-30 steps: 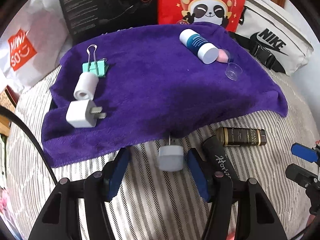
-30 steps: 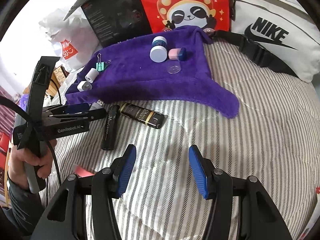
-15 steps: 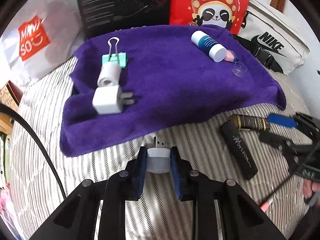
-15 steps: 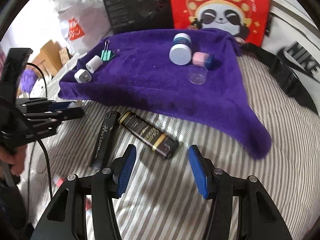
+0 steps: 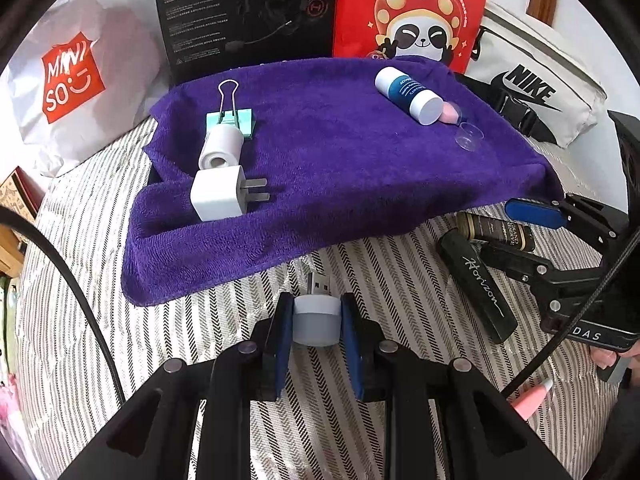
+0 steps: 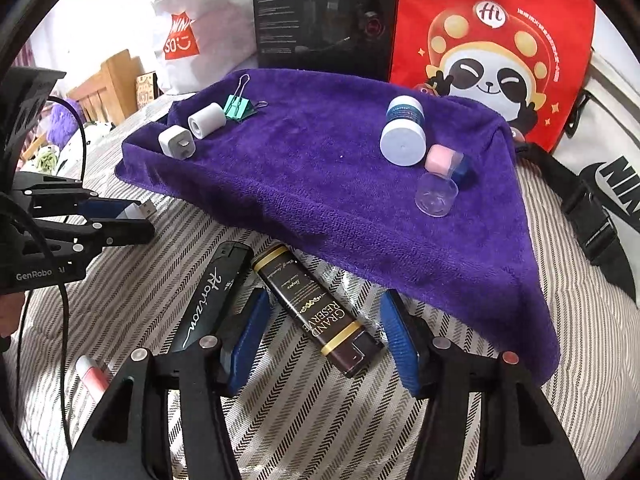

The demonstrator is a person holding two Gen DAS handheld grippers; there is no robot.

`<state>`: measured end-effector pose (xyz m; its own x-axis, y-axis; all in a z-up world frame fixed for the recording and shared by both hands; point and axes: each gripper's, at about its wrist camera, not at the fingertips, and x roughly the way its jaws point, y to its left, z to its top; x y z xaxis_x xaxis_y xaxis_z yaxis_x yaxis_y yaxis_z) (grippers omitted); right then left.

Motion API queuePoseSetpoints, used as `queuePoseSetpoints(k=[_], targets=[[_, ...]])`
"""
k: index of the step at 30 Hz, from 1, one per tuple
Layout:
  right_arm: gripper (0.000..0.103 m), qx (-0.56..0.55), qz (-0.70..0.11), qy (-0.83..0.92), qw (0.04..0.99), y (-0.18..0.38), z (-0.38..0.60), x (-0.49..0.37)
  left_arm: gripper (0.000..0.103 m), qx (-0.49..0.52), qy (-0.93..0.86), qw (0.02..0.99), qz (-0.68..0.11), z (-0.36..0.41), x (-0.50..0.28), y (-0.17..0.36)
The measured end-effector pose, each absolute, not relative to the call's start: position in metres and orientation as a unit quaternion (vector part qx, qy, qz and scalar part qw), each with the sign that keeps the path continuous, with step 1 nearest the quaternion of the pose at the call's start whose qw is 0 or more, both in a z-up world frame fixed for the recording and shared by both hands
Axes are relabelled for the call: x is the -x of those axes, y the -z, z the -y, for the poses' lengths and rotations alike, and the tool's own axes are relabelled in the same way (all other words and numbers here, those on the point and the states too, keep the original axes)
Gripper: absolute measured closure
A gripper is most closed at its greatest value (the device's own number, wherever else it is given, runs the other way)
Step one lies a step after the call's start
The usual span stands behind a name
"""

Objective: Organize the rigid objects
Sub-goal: 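Grasp the black Grand Reserve box upright with the right gripper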

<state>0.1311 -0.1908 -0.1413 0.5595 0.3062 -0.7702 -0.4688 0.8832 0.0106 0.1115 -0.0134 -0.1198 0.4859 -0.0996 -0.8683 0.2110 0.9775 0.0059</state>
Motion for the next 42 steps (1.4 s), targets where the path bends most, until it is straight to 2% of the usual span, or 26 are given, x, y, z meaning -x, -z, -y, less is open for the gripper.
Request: queuePoseSetpoints(k=[4,6,10,11,19,23,30,36,42], targets=[[0.043,0.105,-0.413,-0.226,0.876,0.141,0.189,-0.130,0.080,-0.054,0.091,0.860,-0.498,0.013,-0.112,0.119],[0.047,0.116,-0.420,-0.232,0.870,0.140,0.189,-0.130,0.080,-0.052,0.091,0.861,-0.498,0.012,-0.112,0.119],[0.074,0.113,-0.441,-0.246,0.856,0.136,0.191,-0.123,0.080,-0.052,0.089,0.861,-0.497,0.013,-0.111,0.119],[0.075,0.116,-0.443,-0.251,0.853,0.136,0.190,-0.120,0.080,-0.052,0.089,0.861,-0.497,0.013,-0.111,0.119],[0.074,0.137,-0.439,-0.266,0.847,0.136,0.181,-0.128,0.080,-0.051,0.090,0.860,-0.499,0.014,-0.111,0.119],[0.077,0.147,-0.426,-0.269,0.851,0.137,0.176,-0.125,0.080,-0.051,0.091,0.859,-0.501,0.014,-0.111,0.119],[0.078,0.092,-0.470,-0.223,0.849,0.134,0.203,-0.108,0.080,-0.051,0.091,0.859,-0.501,0.013,-0.112,0.119],[0.076,0.107,-0.467,-0.220,0.850,0.135,0.196,-0.106,0.080,-0.049,0.090,0.859,-0.502,0.013,-0.112,0.118],[0.080,0.127,-0.469,-0.218,0.846,0.135,0.193,-0.101,0.080,-0.046,0.092,0.859,-0.502,0.012,-0.112,0.118]])
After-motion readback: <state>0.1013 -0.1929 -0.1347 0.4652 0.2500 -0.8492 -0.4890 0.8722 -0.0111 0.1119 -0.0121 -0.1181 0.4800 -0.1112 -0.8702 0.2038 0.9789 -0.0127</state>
